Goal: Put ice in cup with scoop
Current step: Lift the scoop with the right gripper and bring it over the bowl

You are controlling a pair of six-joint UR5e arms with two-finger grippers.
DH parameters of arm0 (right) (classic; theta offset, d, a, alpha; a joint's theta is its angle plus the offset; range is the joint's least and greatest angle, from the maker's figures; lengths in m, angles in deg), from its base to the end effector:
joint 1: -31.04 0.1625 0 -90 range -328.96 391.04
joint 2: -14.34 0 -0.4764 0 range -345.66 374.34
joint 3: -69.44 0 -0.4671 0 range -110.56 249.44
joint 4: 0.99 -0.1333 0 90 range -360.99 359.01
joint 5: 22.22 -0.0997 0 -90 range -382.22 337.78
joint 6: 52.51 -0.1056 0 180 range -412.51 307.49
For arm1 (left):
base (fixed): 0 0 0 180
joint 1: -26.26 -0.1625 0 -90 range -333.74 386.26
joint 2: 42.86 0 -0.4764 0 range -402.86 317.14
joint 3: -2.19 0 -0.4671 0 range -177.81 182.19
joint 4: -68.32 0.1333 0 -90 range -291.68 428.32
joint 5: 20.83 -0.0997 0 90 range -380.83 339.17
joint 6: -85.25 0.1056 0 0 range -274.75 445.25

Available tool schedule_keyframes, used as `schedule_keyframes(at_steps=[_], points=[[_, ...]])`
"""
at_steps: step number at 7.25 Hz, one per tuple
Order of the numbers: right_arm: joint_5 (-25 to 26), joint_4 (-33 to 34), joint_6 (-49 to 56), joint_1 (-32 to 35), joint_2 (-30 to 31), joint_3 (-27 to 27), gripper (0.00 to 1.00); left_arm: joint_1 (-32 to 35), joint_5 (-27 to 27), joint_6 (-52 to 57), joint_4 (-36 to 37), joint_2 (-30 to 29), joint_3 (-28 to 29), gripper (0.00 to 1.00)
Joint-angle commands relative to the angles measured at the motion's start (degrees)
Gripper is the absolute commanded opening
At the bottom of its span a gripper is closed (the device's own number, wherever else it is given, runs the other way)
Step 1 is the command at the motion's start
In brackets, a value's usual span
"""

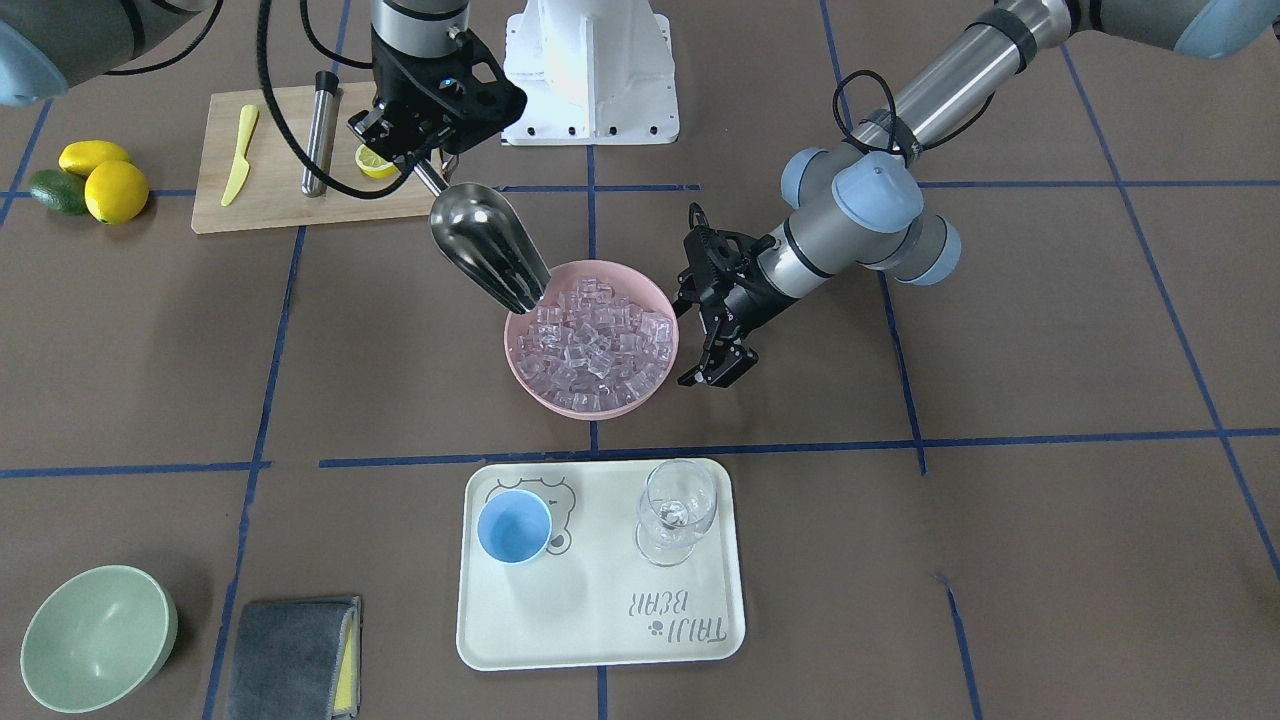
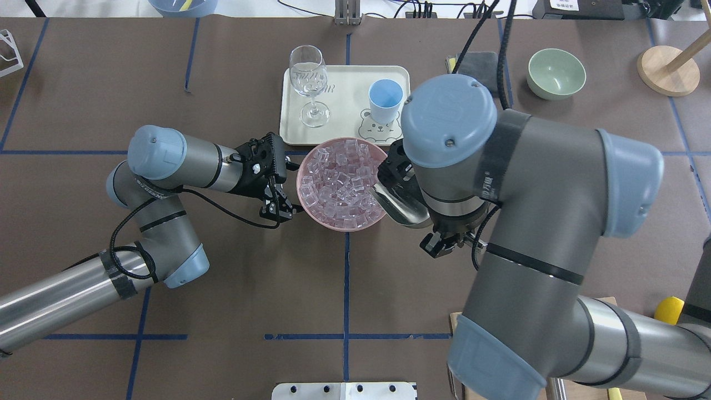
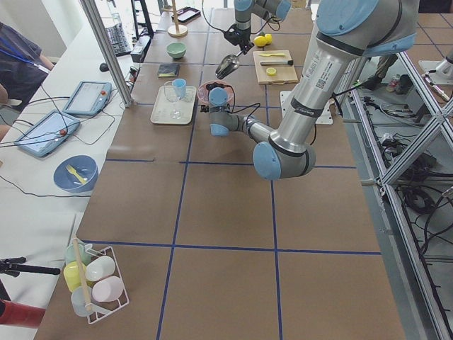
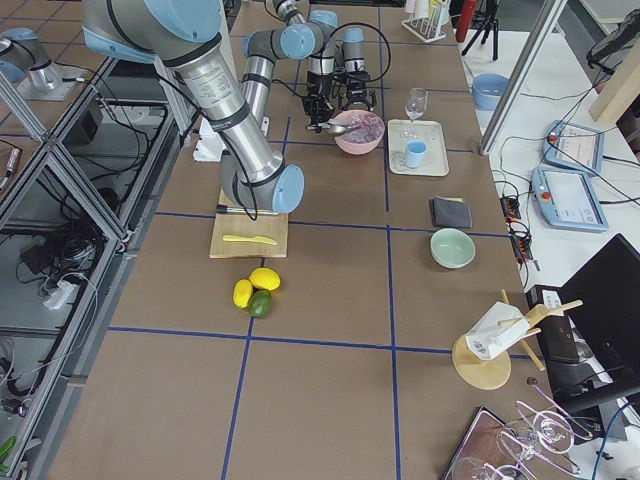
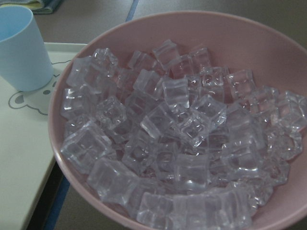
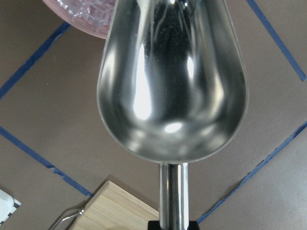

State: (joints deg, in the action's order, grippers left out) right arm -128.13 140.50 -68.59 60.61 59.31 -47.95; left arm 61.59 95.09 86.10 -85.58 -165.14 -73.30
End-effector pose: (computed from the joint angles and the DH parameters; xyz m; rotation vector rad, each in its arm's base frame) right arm -0.4769 -0.3906 0.1131 0.1183 -0.4529 -0.8110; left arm 0.6085 -0.5381 0.3378 1.1467 1.0260 1.1042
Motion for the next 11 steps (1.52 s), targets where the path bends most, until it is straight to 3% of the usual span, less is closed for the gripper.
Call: schedule_keyframes(at_steps=[1,5,6,11], points=[[-0.1,5.4,3.9,0.0,-5.1,4.8,0.0,0.0,-0.1,-0.1,0.0,-0.1,0.0,1.0],[-0.8,5.5,3.9,0.0,-11.9,17.2,0.0,-0.1,-0.1,-0.1,0.0,0.0,0.0,1.0],[-0.7,6.9,3.9,0.0,-15.5,23.0,0.0,-0.1,-0.1,-0.1,0.0,-0.1,0.0,1.0],[0.0,6.4,5.3,-1.1,-15.7,26.9,0.0,-0.3,-0.1,-0.1,0.0,0.0,0.0,1.0]])
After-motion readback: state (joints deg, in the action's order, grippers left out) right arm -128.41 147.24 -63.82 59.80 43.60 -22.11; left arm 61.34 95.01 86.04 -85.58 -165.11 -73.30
